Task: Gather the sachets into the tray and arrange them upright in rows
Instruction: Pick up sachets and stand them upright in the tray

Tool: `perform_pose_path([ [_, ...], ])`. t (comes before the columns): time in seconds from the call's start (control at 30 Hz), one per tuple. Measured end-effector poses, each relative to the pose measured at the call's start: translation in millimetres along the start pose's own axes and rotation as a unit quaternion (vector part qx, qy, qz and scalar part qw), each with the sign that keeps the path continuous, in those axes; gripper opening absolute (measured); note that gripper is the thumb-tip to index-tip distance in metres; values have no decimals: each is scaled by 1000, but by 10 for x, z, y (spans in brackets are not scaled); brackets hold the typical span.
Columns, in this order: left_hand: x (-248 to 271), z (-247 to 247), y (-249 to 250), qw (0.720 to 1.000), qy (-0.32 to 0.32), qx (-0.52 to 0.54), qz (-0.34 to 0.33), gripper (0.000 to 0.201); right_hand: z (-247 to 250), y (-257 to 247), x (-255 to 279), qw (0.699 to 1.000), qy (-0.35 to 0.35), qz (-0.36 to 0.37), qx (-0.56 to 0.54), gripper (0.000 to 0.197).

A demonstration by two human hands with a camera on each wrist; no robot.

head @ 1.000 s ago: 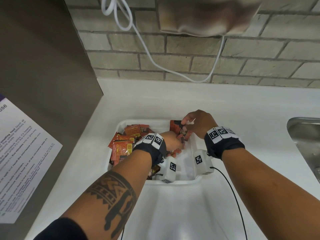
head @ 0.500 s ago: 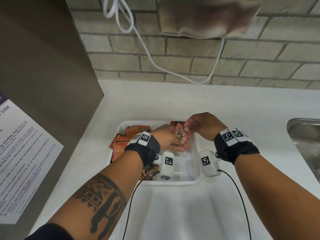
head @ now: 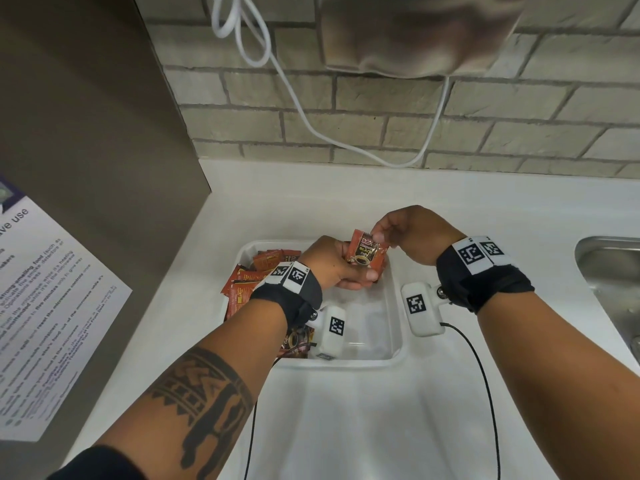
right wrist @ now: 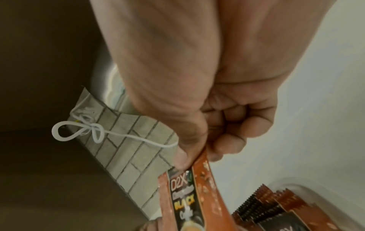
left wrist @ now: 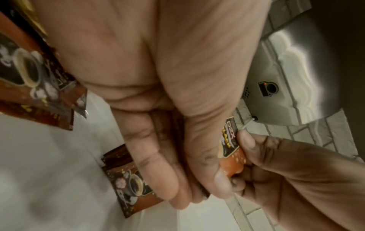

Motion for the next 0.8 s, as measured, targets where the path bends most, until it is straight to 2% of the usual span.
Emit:
perform_pose_path([
  [0.03, -1, 30, -27, 1000, 14, -19, 13, 25, 1, 0, -1, 1000, 6, -2, -1, 18],
  [0.1, -11, 78, -115, 988, 28, -129, 80, 35, 23, 9, -3, 1000, 23, -8, 2, 17],
  [0.17, 13, 94, -227, 947, 24, -261, 183, 45, 35, 29, -9, 999, 30, -20, 22, 15],
  [0.2, 24, 84, -260, 931, 21, -295, 215, 45, 19, 47, -18, 999, 27, -28, 32, 14],
  [0.37, -38, -164, -242, 884, -43, -396, 243, 36, -171, 185, -98, 995, 7, -65, 82, 11],
  [0.47, -116, -333, -242, 889, -99, -385, 227, 39, -274, 259, -144, 992, -5, -86, 91, 12],
  [0.63, -212, -377, -268, 904, -96, -359, 210, 46, -327, 315, -225, 989, -11, -96, 109, 23],
  [0.8, -293, -324, -282, 909, -79, -360, 196, 24, -301, 320, -249, 991, -3, -90, 98, 20],
])
Point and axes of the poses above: each hand's wrist, its own x-axis away from the middle knuckle, its own z-axis out of the back of the hand, y = z × x, the point moved 9 cm from there along -x, towards the middle knuckle, and after that the axes turned 15 degrees about -y, right-handed, at the moved point
